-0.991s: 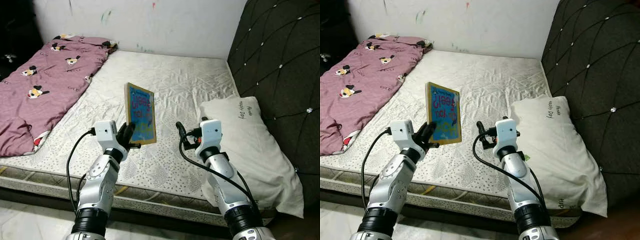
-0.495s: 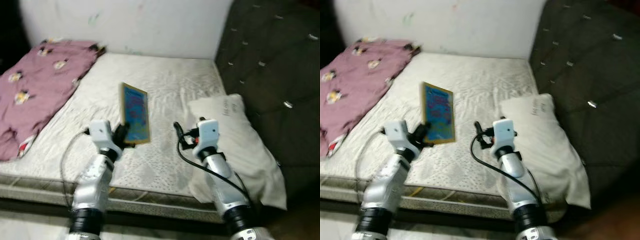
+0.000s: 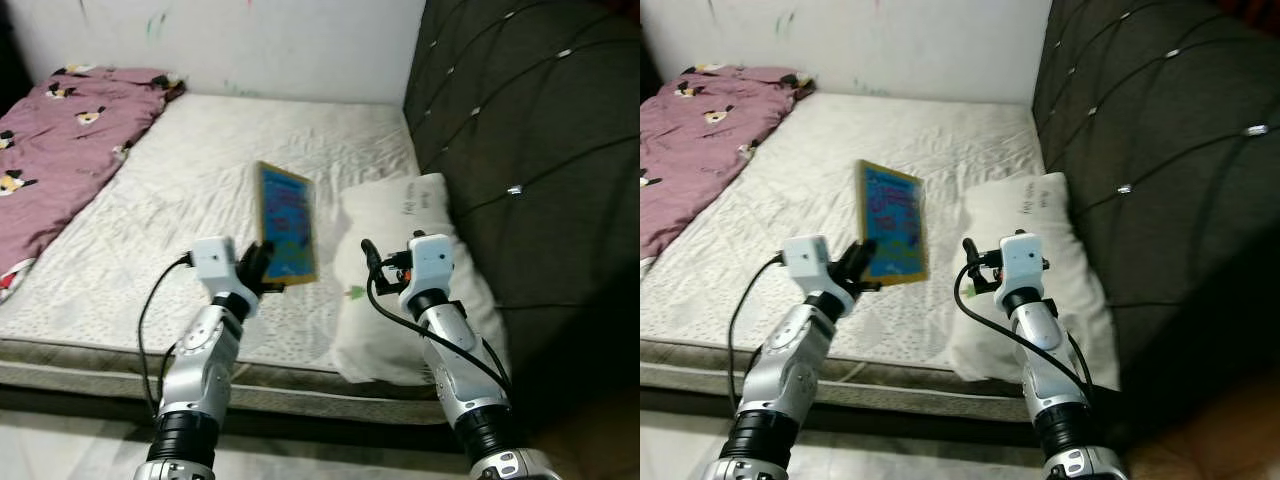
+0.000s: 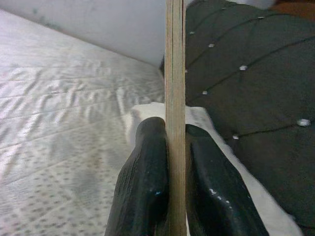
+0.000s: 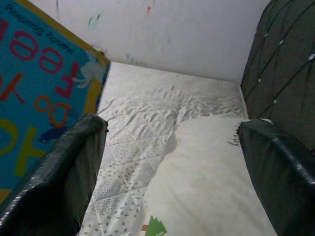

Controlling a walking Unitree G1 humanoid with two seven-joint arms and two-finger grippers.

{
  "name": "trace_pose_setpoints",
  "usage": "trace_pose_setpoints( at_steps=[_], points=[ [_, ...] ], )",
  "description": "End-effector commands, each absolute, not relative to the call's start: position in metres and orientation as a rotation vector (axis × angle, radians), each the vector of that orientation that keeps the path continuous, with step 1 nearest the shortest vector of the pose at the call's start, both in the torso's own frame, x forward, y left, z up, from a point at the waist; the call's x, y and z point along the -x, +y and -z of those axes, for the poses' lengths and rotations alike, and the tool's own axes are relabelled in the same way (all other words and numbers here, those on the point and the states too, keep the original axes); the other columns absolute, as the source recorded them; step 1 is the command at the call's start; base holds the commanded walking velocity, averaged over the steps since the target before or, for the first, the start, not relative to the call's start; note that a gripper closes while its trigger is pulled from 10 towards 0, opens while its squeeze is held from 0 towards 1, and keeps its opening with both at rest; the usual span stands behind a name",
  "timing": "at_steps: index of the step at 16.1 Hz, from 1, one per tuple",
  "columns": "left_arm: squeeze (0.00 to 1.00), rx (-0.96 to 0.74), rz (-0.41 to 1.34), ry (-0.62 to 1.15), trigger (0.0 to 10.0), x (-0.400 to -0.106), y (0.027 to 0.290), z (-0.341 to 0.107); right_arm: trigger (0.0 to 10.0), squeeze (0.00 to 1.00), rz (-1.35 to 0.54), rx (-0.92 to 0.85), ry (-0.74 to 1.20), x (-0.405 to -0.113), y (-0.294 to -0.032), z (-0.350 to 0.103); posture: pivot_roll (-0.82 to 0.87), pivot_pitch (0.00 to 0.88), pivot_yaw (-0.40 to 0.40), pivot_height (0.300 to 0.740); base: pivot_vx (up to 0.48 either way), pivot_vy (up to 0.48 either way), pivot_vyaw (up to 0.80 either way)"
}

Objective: Clean up the room

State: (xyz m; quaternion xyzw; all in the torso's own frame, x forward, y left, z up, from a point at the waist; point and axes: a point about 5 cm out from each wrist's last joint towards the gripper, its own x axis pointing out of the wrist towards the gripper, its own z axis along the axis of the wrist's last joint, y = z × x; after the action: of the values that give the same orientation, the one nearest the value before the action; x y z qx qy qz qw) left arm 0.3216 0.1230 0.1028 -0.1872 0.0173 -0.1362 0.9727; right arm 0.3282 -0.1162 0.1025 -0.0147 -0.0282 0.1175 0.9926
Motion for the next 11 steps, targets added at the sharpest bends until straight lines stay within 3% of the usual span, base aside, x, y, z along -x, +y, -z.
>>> trace_pose_setpoints(
  at_steps=[1,6,11],
  points=[
    [0.00,0.371,0.269,0.008,10.0,-0.3254,0.1281,-0.1098,10.0,0.00,-0.251,0.025,-0.054,-0.3293,-0.1112,-0.1036,-0.01,0.000,-0.018,0.740,0.000,0.000,0.00],
    [0.00,0.384,0.269,0.005,10.0,-0.3253,0.1278,-0.1100,10.0,0.00,-0.253,0.021,-0.053,-0.3290,-0.1113,-0.1032,-0.01,0.000,-0.019,0.740,0.000,0.000,0.00],
    [0.00,0.391,0.272,0.012,10.0,-0.3256,0.1277,-0.1092,10.0,0.00,-0.253,0.015,-0.051,-0.3291,-0.1115,-0.1029,-0.01,0.000,-0.020,0.740,0.000,0.438,0.00]
  ],
)
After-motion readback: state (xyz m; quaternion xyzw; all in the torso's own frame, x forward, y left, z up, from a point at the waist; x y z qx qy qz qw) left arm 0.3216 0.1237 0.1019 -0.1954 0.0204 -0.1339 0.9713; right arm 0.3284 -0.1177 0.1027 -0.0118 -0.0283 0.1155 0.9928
